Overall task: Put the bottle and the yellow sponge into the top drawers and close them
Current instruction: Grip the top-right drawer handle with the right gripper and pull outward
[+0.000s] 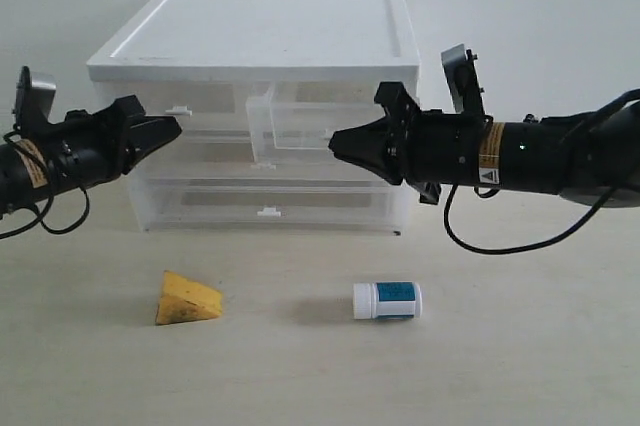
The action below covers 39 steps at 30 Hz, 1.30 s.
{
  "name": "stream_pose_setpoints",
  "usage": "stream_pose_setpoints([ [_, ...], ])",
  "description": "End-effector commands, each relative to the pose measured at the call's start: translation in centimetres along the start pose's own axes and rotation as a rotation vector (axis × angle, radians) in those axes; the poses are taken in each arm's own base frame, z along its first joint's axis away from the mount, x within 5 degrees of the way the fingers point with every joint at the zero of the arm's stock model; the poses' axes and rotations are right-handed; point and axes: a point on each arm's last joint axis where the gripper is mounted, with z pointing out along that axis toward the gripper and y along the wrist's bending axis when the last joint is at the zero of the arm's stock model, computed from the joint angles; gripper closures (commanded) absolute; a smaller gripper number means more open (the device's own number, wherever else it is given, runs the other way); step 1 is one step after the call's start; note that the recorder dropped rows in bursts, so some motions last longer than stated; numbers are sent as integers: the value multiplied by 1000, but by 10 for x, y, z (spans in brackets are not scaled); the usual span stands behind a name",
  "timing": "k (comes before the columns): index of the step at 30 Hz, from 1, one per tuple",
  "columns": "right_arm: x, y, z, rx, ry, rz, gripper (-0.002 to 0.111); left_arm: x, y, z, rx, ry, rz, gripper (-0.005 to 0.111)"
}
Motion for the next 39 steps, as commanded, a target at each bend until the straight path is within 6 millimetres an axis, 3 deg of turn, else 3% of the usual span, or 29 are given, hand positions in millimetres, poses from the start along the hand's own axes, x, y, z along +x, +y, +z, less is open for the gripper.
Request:
stream_pose_setpoints([
  [1, 27, -8, -2, 29, 148, -52, 108, -5, -4, 2, 29, -18, 2, 103],
  [9, 25, 31, -19, -23, 150, -153, 108, -5, -4, 2, 33, -19, 4, 103],
  [17, 38, 50, -41, 14, 146, -245, 105, -4, -4, 2, 34, -13, 8, 103],
  [20, 36, 54, -41, -12, 118, -213, 85, -4, -4, 2, 34, -13, 8, 103],
  [24, 27, 48, -41, 60, 20, -128, 41, -4, -4, 2, 35, -12, 10, 103],
  [25, 24, 46, -41, 89, -7, -113, 37, -4, -4, 2, 35, -12, 10, 103],
  [32, 8, 51, -36, 110, -113, -52, 51, -4, -4, 2, 35, -12, 10, 103],
  [39, 8, 44, 1, 129, -79, 0, 51, -4, -4, 2, 35, -12, 10, 103],
])
